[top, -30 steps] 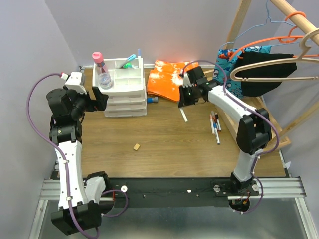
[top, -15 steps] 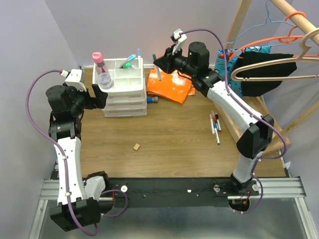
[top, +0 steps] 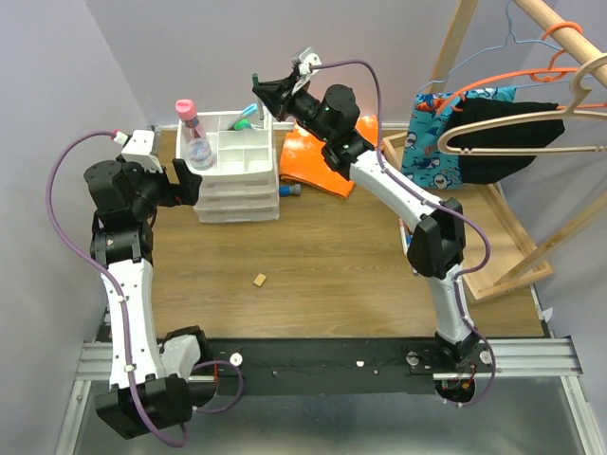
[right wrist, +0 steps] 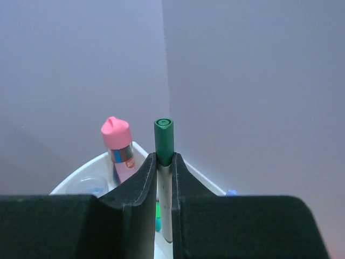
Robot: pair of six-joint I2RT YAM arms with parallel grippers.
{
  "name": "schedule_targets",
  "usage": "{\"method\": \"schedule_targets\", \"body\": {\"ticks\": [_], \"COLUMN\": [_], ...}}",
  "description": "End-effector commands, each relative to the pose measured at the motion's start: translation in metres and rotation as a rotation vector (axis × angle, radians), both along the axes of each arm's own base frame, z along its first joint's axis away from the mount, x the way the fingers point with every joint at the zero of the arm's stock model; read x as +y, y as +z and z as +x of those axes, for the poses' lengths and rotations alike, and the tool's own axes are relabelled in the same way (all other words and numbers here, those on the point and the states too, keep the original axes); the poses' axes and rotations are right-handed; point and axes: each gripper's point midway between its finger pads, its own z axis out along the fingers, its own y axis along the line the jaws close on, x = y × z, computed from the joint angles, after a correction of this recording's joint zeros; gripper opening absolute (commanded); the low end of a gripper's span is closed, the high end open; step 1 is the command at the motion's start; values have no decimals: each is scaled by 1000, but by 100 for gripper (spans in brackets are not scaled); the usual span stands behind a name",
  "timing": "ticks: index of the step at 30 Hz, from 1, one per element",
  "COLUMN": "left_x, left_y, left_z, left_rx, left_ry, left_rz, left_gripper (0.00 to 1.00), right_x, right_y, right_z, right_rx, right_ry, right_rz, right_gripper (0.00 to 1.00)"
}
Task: Sort the stationery into containers
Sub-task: Place the pen in the storage box, then pick up the pen from the center of the board.
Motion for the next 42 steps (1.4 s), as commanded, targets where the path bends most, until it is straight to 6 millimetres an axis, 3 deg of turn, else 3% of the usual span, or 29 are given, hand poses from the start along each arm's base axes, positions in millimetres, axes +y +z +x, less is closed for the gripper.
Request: {"method": "schedule_targets", "body": {"ticks": [1,11,19,26,30,31,34,35,36,40,42], "left_x": [11,19,21,20,19,18,17,16,17,13,11], "left_y": [4,-4,-6,-5,-4,-4,0,0,3,8,12], "left_z": [-1,-1,-2,-5,-7,-7,-6,-6,-5,-4,-6], "left_rx": [-5,12,16,22,21,21,8,5,-6,-26,-38], "left_ry": [42,66,77,72,71,67,66,62,63,55,49], "left_rz": [30,26,19,23,22,18,7,0,-2,-23,-36], "left_gripper": [99,99,99,99,99,99,99,99,99,99,99], "right_x": [2,14,14,12,8,5,-6,-9,-16,-41,-62], "right_y": [18,-23,-61,-79,-74,-72,-55,-52,-35,-21,-31], "right_z": [17,35,36,31,27,26,21,19,13,-5,-7], "right_rx": [-84,-58,-30,-8,-6,-3,-8,-12,-25,22,122], "right_ry": [-59,-71,-75,-67,-79,-87,-120,-127,-137,-176,-258], "right_rz": [53,-10,-82,-110,-105,-103,-91,-99,-88,-112,-141], "right_gripper": [9,9,9,10,15,26,46,48,49,51,52]}}
